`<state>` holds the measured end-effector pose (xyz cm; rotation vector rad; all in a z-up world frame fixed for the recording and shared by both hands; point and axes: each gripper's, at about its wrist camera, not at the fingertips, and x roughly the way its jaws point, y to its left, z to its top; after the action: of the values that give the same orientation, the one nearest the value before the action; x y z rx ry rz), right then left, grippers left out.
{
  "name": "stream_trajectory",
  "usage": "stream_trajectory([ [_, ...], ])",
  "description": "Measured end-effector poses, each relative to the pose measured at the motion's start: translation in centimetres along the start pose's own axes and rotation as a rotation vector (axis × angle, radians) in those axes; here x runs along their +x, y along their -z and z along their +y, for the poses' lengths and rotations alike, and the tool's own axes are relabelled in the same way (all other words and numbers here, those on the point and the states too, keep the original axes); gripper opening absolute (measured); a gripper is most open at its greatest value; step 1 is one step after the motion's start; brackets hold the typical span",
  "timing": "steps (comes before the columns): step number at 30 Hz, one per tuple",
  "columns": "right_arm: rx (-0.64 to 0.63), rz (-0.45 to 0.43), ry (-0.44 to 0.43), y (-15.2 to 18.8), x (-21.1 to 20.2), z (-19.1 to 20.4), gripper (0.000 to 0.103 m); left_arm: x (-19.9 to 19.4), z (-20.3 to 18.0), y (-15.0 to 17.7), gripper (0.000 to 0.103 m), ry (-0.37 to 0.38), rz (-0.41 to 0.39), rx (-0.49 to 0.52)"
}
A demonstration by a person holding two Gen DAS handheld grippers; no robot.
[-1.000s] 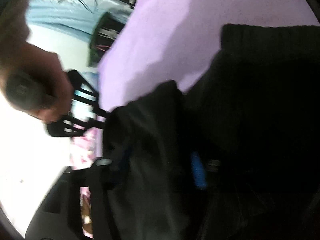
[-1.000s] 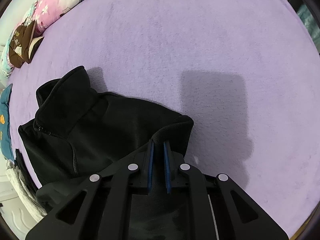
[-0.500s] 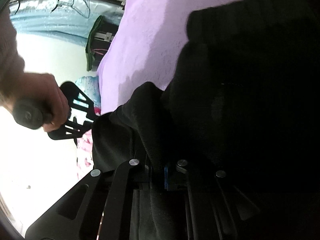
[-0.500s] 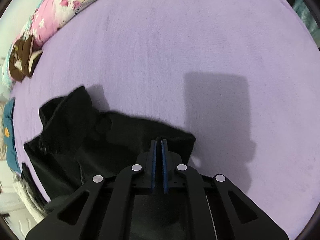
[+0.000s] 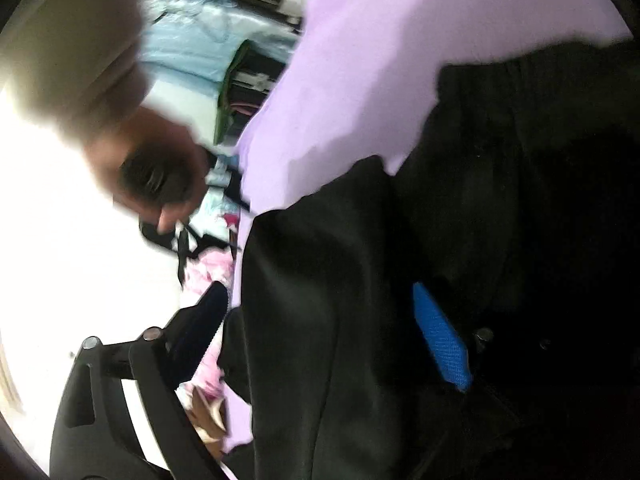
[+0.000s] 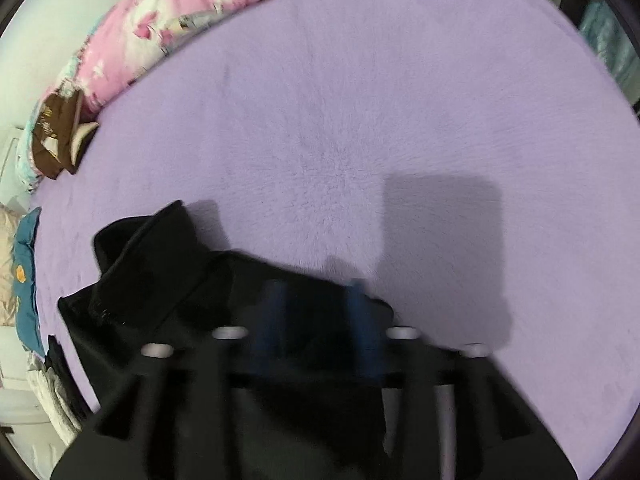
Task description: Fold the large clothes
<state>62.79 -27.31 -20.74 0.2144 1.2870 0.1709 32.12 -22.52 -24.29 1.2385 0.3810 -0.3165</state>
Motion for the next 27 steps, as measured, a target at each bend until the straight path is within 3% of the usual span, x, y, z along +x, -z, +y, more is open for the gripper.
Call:
stream_trajectory([
  [2,-0.030,-0.020,-0.003,1.7,-1.7,0.1,0.051,-1.2,2.0,1.9,0.090,0.053,0.050,-0.107],
  [3,-0.041,-0.028,-0.003,2.5,-2.4,0.3,0.059,-1.9,2.8,3.0,0.091,0.068,0.067,-0.150],
  [8,-0.085,-0.087,-0.051,8.4,-6.7,0.2,0.068,-5.6,6.2,9.4,0.097,0.160,0.151,-0.404],
  [10,-0.096,-0.117,-0.051,11.2,-8.3,-0.3,0.073,-7.2,6.8,12.3,0.097,0.151,0.216,-0.457],
  [12,-0.107,-0.120,-0.063,14.8,-9.4,-0.8,0.074,-9.1,7.0,15.4,0.097,0.144,0.271,-0.508],
  [18,-0.102,-0.146,-0.068,24.2,-11.0,-3.2,0.077,-13.4,7.2,23.9,0.097,0.219,0.368,-0.813],
  [23,-0.042,-0.150,-0.101,31.1,-11.8,-5.8,0.078,-15.7,8.0,31.4,0.097,0.271,0.423,-1.182],
  [27,0.006,-0.147,-0.110,35.3,-11.7,-7.9,0.080,-16.4,7.7,36.2,0.097,0.367,0.448,-1.462],
])
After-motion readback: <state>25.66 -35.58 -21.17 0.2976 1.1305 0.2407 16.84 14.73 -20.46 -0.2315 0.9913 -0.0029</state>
